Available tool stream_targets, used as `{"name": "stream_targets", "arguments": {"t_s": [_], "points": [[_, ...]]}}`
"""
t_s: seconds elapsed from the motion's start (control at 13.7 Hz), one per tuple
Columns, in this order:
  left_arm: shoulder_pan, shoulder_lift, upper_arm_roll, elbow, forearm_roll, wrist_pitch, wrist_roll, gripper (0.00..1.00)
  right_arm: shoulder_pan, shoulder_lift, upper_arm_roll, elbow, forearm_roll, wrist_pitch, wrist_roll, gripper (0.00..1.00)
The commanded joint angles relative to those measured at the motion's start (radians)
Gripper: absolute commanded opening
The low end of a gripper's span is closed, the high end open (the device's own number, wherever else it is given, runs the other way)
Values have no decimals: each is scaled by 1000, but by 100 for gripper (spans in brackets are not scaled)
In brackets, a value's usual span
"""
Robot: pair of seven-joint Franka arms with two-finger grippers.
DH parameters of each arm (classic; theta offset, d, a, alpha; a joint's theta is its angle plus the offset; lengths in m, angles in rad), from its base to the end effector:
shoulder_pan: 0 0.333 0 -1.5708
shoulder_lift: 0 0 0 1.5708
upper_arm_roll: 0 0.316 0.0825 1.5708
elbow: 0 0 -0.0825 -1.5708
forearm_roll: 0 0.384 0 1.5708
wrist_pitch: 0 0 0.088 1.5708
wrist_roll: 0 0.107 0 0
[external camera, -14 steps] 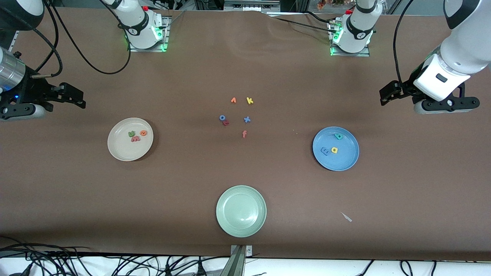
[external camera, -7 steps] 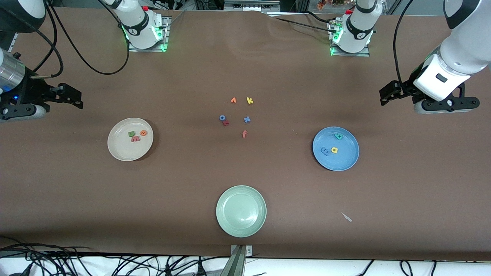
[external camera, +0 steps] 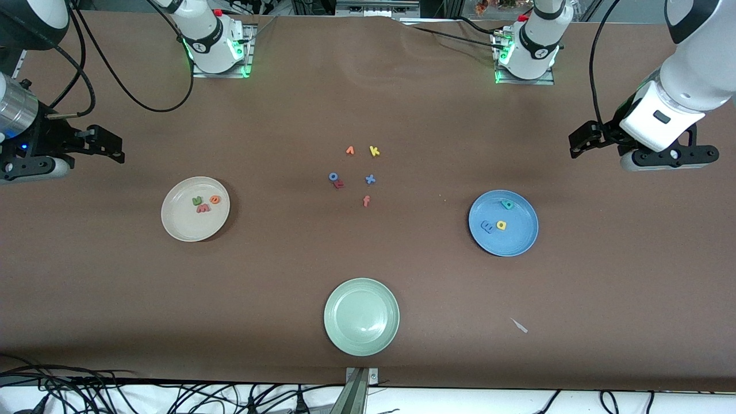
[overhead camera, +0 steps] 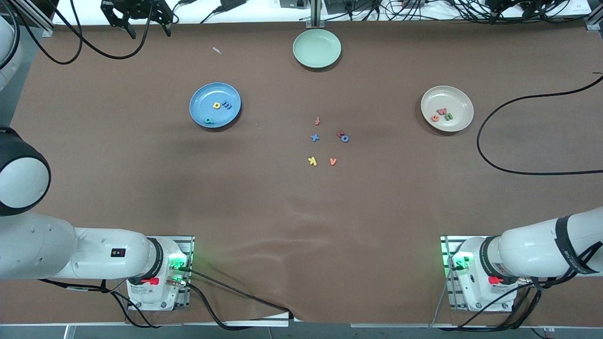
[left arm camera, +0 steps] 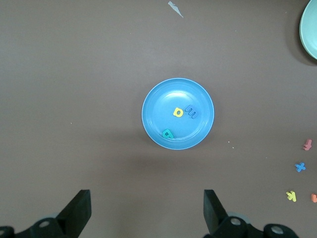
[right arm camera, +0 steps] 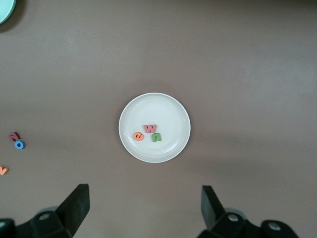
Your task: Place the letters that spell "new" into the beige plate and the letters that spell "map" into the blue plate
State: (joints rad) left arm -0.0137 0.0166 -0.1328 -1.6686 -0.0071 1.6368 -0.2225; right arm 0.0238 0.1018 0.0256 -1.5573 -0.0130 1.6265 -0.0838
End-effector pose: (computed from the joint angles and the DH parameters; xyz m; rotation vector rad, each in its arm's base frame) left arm 0.5553 -0.0821 0.5747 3.1381 0.1203 -0.0772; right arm 0.5878 0.0270 0.5775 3.1243 0.2097 -0.0513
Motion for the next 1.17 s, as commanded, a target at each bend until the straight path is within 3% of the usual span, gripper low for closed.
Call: {"name": "stream_targets", "arguments": {"t_s": [0.0,1.1], "points": [[0,-10,1,4,-22,-14,17,100,-4,6,7,16,-13,-16,-11,100],[1,-10,7,4,-22,-29,15,100,-4,6,7,16,-13,-16,-11,100]]}}
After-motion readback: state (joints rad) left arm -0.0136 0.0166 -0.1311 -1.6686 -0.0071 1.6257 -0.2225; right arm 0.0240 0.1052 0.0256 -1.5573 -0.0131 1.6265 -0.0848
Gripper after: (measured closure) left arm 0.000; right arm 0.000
